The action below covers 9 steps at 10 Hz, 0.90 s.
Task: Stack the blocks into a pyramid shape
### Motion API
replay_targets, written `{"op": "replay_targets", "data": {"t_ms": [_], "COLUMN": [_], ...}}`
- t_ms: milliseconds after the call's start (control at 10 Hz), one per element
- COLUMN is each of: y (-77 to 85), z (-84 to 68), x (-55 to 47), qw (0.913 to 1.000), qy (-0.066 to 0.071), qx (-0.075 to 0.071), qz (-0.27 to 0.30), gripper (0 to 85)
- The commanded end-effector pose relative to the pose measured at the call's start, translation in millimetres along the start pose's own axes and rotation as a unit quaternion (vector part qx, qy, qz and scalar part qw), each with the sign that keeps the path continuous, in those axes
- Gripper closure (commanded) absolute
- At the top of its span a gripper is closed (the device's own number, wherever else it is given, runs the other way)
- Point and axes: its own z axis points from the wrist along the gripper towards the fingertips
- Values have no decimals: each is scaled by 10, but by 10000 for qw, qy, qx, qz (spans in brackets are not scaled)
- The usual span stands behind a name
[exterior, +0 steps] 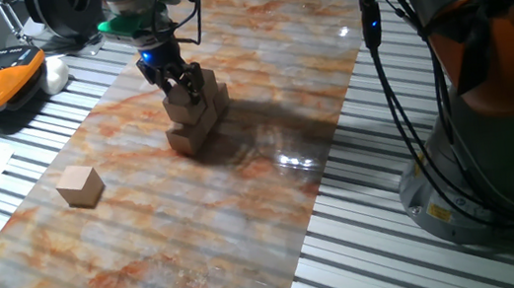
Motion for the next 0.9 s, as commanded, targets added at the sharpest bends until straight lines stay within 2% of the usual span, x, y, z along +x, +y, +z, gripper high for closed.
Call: {"op": "replay_targets", "data": {"t_ms": [0,300,400,800], "y": [0,2,2,1], "z": [-1,3,4,2], "x": [0,-1,-1,-1], "qw": [10000,10000,10000,9999], "qy": [-22,-28,-26,-78], "qx": [9,7,7,60], "qz": [-44,-67,-60,-63], "gripper": [340,340,170,170]}}
